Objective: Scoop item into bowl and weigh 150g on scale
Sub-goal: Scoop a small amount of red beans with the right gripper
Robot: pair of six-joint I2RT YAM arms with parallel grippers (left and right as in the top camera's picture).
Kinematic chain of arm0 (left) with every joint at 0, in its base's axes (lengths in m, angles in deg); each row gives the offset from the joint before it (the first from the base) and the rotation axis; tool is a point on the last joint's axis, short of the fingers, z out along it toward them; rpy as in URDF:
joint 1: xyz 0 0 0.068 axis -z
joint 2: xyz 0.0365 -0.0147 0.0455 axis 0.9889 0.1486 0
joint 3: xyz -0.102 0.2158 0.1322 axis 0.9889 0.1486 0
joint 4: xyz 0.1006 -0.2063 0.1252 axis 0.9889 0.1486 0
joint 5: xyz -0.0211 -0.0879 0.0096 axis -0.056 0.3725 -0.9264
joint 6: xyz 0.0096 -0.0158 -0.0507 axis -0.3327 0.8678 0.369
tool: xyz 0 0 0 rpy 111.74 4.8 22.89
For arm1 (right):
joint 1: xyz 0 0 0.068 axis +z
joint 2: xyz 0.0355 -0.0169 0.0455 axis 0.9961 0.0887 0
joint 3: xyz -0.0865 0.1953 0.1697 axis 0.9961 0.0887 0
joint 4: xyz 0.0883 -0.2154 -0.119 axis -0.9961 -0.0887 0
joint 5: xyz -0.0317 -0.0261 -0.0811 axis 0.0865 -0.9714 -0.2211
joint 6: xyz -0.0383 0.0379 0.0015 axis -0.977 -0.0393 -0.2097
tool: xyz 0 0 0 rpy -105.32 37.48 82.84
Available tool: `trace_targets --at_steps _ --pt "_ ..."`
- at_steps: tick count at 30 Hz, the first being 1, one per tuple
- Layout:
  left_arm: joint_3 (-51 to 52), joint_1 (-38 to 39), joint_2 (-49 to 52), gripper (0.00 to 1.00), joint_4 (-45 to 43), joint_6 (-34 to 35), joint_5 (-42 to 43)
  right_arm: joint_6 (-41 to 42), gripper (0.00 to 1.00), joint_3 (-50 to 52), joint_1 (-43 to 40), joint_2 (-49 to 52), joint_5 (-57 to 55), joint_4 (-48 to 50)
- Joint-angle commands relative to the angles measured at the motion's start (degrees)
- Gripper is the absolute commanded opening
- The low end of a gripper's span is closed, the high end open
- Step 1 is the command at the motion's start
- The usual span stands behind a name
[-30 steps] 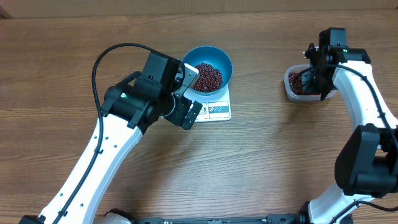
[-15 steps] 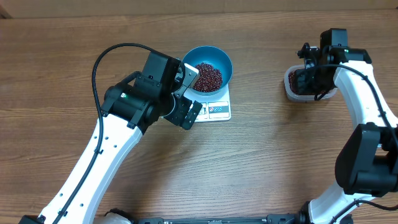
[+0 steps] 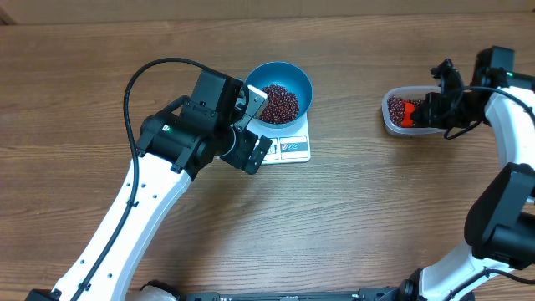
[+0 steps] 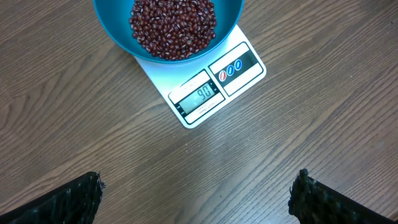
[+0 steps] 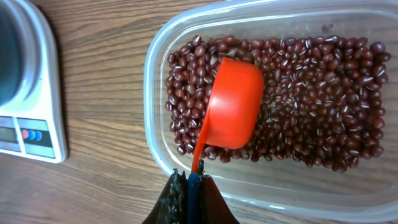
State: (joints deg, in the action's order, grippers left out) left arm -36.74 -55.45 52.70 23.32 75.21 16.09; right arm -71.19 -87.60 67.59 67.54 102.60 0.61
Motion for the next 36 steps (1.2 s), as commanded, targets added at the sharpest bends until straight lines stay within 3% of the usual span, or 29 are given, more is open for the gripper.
trace_targets --at_steps 1,27,36 --pt "0.4 -0.1 0.4 1.0 -0.2 -1.2 0.9 -2.1 0.04 0.3 -0.5 0.3 6.2 -0.3" --pt "0.4 -0.1 0.4 1.0 -0.2 -1.3 0.9 -1.2 0.04 1.3 -3.4 4.2 11.7 0.5" --pt "0.4 -0.1 0.4 1.0 -0.2 -1.2 0.9 -1.2 0.04 7.0 -5.0 4.4 16.2 5.0"
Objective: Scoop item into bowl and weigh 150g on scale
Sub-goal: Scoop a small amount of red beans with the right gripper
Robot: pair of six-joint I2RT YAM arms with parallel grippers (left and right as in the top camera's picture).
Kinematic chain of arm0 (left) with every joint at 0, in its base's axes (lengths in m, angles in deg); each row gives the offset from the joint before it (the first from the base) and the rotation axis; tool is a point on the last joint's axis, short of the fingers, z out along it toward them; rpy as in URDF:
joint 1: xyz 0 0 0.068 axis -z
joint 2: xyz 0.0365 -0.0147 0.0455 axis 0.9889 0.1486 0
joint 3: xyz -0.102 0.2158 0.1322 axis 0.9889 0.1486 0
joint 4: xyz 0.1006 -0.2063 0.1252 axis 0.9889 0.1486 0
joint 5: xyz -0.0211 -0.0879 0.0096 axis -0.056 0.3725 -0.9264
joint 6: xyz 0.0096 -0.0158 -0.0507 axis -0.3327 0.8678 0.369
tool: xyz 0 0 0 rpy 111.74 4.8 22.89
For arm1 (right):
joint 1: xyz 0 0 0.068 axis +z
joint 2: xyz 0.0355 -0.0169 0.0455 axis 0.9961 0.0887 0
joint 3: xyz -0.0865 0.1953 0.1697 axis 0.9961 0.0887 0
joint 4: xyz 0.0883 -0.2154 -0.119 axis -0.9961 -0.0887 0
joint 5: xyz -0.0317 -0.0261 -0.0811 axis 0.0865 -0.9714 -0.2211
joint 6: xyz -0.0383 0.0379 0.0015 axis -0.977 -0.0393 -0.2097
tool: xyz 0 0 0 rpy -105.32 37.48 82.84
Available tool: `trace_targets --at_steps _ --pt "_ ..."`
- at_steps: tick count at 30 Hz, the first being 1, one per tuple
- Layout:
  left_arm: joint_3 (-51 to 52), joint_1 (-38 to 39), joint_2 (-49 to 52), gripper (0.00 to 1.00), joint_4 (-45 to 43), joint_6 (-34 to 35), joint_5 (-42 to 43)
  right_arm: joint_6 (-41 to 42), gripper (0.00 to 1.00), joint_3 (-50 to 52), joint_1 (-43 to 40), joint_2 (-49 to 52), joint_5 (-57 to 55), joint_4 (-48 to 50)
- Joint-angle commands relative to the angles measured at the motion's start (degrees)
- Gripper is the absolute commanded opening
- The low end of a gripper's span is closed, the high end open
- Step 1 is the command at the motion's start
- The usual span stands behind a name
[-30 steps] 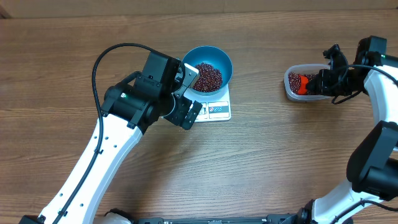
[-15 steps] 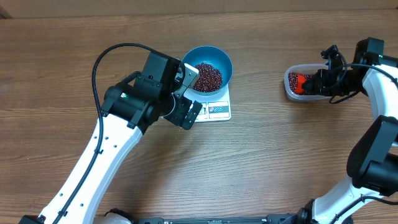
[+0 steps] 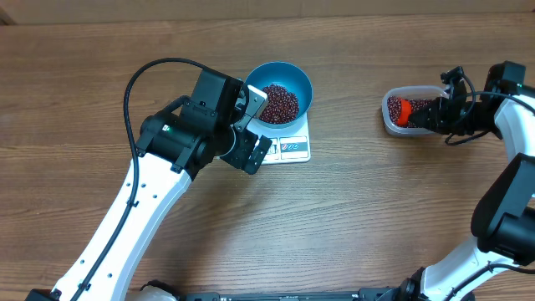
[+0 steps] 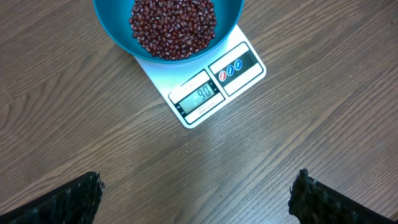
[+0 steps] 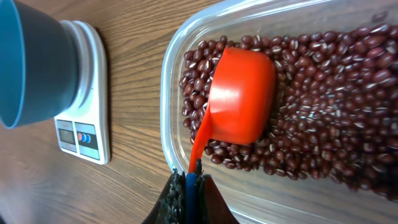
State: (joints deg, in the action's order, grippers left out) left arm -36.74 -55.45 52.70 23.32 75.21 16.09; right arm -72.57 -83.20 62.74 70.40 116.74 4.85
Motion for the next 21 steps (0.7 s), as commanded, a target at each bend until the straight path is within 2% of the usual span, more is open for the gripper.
trace_targets --at_steps 1,6,21 --pt "0.4 -0.1 0.4 1.0 -0.2 -1.2 0.9 0.2 0.04 2.9 -0.5 1.6 3.1 0.9" --pt "0.4 -0.1 0.4 1.0 -0.2 -1.3 0.9 0.4 0.04 3.3 -3.2 1.6 7.5 0.8" --pt "0.4 -0.1 0.4 1.0 -0.2 -1.2 0.9 1.6 0.04 3.3 -7.9 1.6 10.4 -1.3"
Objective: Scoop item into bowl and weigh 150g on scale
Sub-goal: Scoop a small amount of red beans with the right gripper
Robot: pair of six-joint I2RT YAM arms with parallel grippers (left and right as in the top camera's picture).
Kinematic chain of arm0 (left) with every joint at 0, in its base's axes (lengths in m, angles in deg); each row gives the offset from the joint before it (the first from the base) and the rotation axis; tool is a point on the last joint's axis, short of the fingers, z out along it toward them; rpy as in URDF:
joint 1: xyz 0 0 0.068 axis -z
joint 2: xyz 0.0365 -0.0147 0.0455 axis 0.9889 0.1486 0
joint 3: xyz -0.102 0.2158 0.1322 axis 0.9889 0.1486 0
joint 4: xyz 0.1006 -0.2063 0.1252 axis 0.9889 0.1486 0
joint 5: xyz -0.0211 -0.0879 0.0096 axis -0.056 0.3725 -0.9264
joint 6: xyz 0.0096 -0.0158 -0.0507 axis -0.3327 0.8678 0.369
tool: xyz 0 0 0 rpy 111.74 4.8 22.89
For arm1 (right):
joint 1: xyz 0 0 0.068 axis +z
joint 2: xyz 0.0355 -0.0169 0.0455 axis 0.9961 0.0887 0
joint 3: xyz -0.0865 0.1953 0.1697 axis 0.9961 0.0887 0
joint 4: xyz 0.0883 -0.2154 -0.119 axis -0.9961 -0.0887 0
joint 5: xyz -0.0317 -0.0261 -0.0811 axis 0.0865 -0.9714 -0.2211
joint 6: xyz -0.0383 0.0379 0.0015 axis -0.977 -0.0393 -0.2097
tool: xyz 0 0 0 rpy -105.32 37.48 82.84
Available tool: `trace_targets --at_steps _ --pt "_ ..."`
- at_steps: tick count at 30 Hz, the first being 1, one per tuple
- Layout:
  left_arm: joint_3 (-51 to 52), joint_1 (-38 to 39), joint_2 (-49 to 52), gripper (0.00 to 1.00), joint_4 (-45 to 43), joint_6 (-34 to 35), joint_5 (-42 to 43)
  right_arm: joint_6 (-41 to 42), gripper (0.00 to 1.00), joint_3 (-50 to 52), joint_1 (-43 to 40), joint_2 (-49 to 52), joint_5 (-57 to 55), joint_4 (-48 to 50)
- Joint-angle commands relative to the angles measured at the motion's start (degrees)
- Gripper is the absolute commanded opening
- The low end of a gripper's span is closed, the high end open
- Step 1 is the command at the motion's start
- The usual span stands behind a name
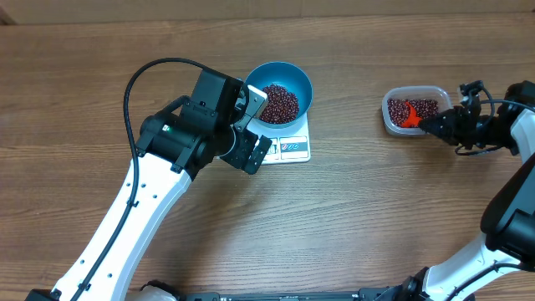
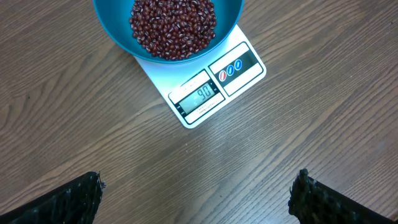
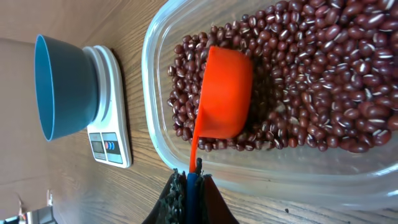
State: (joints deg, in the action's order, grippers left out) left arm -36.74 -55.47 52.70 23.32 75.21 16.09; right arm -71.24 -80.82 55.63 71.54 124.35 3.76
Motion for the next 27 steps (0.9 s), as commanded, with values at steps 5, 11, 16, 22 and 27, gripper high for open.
trace_targets --at_steps 5,11,16,22,27 --pt "0.4 0.0 0.4 1.0 -0.2 -1.3 0.9 1.0 0.04 1.0 -2.6 0.4 4.2 -0.2" --pt "0.4 0.0 0.4 1.0 -0.2 -1.3 0.9 1.0 0.04 1.0 -5.2 0.4 8.5 -0.2" --pt "0.4 0.0 0.4 1.0 -0.2 -1.2 0.9 0.6 0.04 1.0 -6.6 0.4 12.2 -0.2" --pt "0.4 0.0 0.4 1.0 -0.2 -1.2 0.9 -0.1 0.04 1.0 -7.0 0.4 16.4 -0.2" --pt "0.4 0.0 0.4 1.0 -0.2 -1.3 0.9 -0.2 0.04 1.0 -7.0 0.4 17.3 -0.9"
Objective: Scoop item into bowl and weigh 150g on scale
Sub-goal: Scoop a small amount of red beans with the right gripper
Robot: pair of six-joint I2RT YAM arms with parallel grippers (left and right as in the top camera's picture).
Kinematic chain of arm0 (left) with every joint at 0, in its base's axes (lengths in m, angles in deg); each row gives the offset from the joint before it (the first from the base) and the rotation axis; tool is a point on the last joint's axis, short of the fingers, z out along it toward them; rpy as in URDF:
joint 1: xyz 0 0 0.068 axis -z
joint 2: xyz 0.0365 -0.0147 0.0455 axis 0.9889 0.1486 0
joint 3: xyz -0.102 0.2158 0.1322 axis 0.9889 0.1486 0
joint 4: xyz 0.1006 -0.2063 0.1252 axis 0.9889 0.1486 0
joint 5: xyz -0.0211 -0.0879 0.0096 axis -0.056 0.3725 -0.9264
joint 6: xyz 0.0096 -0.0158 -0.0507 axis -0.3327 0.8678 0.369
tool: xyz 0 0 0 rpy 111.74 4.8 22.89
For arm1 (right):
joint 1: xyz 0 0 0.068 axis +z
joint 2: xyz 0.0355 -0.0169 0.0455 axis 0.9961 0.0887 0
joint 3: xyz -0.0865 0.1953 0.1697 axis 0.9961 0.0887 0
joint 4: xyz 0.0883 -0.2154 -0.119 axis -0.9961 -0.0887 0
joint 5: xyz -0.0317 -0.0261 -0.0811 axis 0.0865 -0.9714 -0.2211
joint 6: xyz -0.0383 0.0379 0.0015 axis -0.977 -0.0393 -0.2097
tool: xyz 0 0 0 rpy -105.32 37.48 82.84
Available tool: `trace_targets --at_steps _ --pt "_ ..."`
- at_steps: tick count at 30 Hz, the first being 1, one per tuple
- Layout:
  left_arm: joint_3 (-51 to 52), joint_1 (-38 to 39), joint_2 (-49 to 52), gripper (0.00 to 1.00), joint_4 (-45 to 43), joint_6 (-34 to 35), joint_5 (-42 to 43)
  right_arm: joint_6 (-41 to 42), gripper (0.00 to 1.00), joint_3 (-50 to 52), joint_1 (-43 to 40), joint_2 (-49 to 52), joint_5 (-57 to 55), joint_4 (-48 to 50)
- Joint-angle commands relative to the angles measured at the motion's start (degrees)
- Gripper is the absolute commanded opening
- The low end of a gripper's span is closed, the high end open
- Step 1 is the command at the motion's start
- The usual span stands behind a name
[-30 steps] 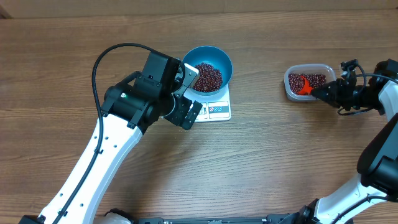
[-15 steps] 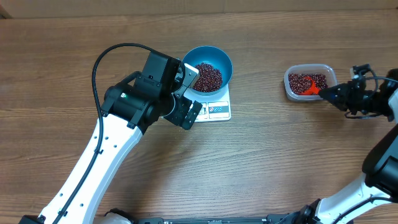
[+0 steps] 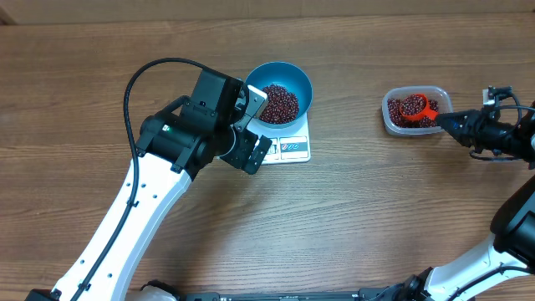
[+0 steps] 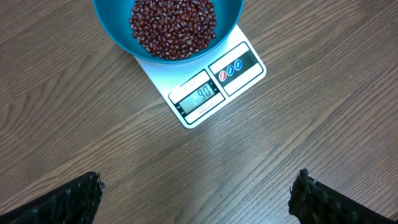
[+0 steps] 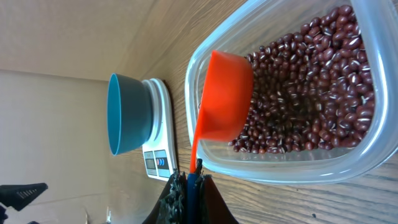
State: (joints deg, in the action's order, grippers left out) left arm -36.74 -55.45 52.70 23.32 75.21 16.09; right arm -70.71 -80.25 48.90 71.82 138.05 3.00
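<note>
A blue bowl [image 3: 282, 90] of red beans [image 4: 173, 25] rests on the white scale [image 4: 214, 81], whose display reads about 90. At the right, a clear tub [image 3: 413, 111] holds more red beans [image 5: 311, 93]. My right gripper [image 5: 188, 179] is shut on the handle of an orange scoop [image 5: 225, 96]; the scoop [image 3: 414, 106] sits raised above the tub's beans, filled with beans in the overhead view. Just below and left of the scale, my left gripper [image 4: 196, 196] hangs open over bare wood.
The wooden table [image 3: 376, 209] carries only the scale with its bowl and the tub. My left arm [image 3: 180, 138] reaches in from the lower left beside the scale. The right arm [image 3: 501, 138] comes from the right edge.
The right gripper has drawn back to the right and tilted; the scoop, then face down in the tub's beans, is now lifted above them, holding beans. The left gripper and scale reading are unchanged.
The scoop first lay bowl-down on the tub's beans, held by my right gripper. It stayed in the beans at the two following moments while the wrist pulled rightward and tilted. Now it is up, loaded. The left arm stayed still and the scale kept showing about 90.
</note>
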Motion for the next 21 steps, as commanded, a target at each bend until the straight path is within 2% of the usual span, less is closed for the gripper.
trace_targets --at_steps 1,21 --pt "0.4 -0.1 0.4 1.0 -0.2 -1.2 0.9 -0.9 0.04 0.4 -0.2 0.1 3.8 -0.3" --pt "0.4 -0.1 0.4 1.0 -0.2 -1.3 0.9 -3.9 0.04 0.4 -0.2 0.1 9.6 -3.4"
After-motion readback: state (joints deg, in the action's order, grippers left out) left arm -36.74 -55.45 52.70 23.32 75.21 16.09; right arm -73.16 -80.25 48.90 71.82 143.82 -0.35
